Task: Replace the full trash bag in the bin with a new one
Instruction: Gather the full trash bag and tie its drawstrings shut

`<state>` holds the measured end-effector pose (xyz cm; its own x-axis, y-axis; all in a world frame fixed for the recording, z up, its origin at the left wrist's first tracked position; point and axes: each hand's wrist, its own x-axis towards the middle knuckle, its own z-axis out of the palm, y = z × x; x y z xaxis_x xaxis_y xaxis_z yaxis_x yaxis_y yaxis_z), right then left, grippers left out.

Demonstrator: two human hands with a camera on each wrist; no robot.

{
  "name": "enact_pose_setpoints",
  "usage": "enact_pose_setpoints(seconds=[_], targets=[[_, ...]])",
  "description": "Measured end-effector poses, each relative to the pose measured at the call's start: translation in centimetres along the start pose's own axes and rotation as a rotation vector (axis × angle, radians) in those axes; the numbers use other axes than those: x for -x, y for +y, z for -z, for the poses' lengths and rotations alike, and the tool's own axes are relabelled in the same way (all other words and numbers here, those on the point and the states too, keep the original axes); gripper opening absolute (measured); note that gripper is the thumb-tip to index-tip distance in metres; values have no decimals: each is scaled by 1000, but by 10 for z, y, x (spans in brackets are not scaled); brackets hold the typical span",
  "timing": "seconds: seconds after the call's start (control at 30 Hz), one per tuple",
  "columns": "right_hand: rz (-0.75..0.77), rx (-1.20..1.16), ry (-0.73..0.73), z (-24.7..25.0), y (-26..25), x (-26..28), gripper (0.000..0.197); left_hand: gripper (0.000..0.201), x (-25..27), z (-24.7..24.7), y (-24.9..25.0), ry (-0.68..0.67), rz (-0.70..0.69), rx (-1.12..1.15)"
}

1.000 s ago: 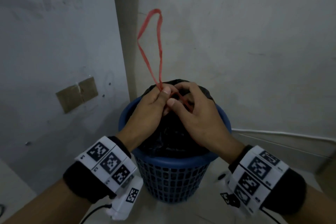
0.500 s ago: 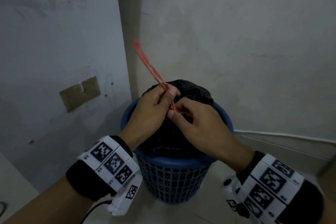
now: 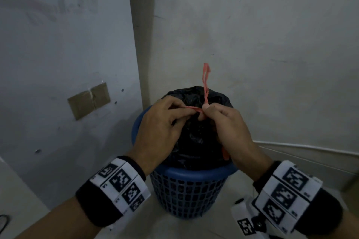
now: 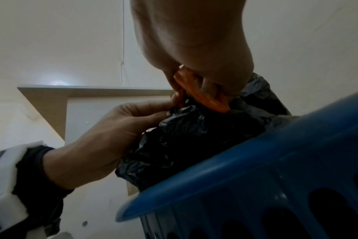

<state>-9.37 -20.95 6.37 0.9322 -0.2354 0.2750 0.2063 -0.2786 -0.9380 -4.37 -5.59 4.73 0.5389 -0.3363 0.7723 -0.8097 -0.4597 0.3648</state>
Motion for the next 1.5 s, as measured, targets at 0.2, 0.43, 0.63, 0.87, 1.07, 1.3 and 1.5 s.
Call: enact_pose_setpoints(seconds=[0.2,0.43,0.63,0.87,1.07,1.3,1.5], targets=[[-251,-29,-93,-4,-8,3,42,24,4,-5,3,109,-77,-146],[-298,179,-405,3,-18,0,38,23,10,-5,-6,-126,-50,6],[-221,131,-346,8,-14,5,39,14,12,-4,-8,-145,48,197],[-197,8,-136,18,-5,-2,16,34,18,3,-14,-180,85,213],[-218,10,131,45,12,-13,27,29,18,16,-31,-115,59,69],[-50,147,96,48,23,-9,12,37,22,13,-34,-89,220,179],[167,90,-25,42,9,1,5,50,20,9,-19,-385,184,132]])
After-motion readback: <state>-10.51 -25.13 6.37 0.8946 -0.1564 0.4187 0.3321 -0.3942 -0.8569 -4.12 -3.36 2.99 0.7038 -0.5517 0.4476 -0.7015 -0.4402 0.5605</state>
